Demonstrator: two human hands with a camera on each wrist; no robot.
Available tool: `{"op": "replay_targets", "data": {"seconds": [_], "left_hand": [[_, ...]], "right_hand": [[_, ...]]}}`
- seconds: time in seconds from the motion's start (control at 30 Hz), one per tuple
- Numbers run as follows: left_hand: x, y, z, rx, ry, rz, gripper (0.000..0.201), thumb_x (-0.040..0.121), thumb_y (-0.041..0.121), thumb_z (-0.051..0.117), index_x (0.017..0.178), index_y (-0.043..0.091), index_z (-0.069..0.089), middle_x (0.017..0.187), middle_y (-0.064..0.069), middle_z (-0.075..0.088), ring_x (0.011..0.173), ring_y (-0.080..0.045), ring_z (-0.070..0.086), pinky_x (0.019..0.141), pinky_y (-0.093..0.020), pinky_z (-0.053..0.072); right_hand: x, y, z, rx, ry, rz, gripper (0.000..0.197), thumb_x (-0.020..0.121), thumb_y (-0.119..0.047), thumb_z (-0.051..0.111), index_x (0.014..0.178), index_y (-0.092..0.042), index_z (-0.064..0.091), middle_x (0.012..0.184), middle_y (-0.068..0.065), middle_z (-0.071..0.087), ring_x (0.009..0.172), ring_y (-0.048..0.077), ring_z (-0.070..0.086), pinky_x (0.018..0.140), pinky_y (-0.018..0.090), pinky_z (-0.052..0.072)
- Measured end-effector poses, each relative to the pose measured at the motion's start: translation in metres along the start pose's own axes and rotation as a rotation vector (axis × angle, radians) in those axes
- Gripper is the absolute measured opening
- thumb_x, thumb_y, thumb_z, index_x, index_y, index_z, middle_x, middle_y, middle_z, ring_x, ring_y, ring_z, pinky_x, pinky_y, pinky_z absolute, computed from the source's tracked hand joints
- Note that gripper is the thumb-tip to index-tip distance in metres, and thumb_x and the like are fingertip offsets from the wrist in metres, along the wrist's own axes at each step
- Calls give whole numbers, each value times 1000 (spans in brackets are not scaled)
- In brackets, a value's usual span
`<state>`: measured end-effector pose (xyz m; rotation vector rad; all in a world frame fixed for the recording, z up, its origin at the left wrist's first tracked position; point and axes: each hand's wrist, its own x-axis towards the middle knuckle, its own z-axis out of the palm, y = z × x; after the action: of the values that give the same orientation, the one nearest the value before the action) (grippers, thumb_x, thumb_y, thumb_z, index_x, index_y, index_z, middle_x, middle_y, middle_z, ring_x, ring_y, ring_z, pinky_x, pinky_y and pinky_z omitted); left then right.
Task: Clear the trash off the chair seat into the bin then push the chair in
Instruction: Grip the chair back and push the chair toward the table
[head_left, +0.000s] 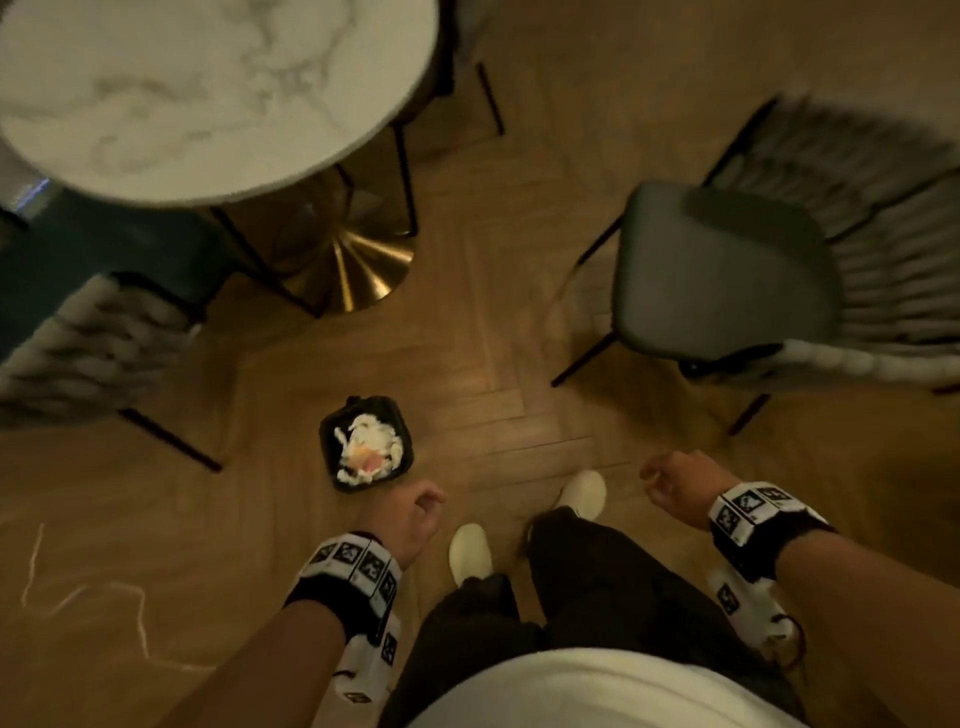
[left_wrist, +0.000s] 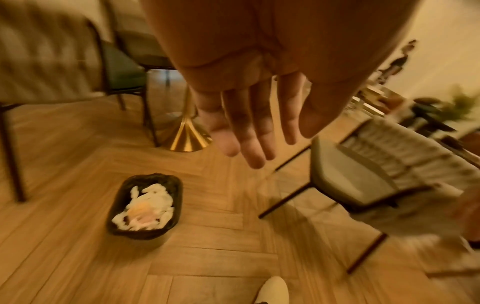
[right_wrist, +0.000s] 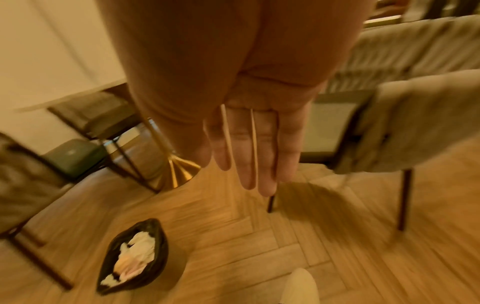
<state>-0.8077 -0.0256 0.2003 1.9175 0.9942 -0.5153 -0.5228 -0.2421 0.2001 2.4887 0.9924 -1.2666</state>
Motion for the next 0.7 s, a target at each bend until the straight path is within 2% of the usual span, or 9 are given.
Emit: {"op": "replay_targets", "data": {"seconds": [0.1, 0.23, 0.37, 0.47, 0.5, 0.6, 0.7], "left_hand": [[20, 58, 8, 148, -110, 87, 18, 90, 22, 53, 105, 24, 62, 96, 6, 65, 88, -15, 61, 85, -31, 52], [48, 137, 39, 297, -189, 201, 17, 89, 29, 54, 104, 30, 60, 101, 8, 65, 88, -11, 62, 85, -35, 54], [71, 217, 88, 369, -269, 242, 19, 91, 28, 53, 109, 30, 59, 105, 8, 64, 92, -9, 61, 83, -31, 54], [87, 275, 130, 384, -291, 243, 20, 92, 28, 51, 111, 28, 58, 107, 8, 63, 92, -8, 59, 71, -19, 48], [92, 291, 143, 380, -291, 241, 20, 92, 27, 52, 111, 28, 58, 108, 8, 62, 91, -7, 58, 71, -18, 47], [104, 335, 176, 310, -290, 225, 17, 91, 26, 54, 107, 29, 58, 107, 8, 61, 90, -6, 58, 81, -24, 51], [116, 367, 199, 239, -263, 218, 17, 89, 28, 56, 105, 34, 58, 104, 12, 59, 88, -4, 57, 81, -25, 53]], "right_hand": [[-27, 62, 27, 130, 25, 91, 28, 89, -28, 56, 116, -21, 61, 110, 2, 67, 98, 17, 62, 85, 28, 49], [-44, 142, 45, 311, 56, 190, 27, 89, -30, 54, 115, -24, 60, 96, -7, 63, 88, 10, 60, 82, 25, 49], [-51, 225, 51, 366, 61, 225, 26, 89, -31, 54, 113, -25, 61, 90, -9, 60, 83, 7, 57, 79, 22, 47], [-49, 293, 42, 363, 55, 225, 27, 87, -33, 54, 112, -28, 62, 87, -11, 61, 88, 8, 62, 78, 21, 47], [-48, 315, 36, 353, 45, 217, 27, 87, -34, 54, 113, -28, 61, 87, -12, 61, 89, 9, 63, 78, 20, 46], [-47, 369, 8, 306, -16, 181, 28, 89, -33, 52, 115, -28, 60, 92, -10, 66, 91, 8, 63, 81, 21, 47], [-35, 413, -25, 245, -42, 169, 29, 88, -33, 51, 115, -27, 62, 97, -6, 70, 94, 10, 66, 82, 23, 49]]}}
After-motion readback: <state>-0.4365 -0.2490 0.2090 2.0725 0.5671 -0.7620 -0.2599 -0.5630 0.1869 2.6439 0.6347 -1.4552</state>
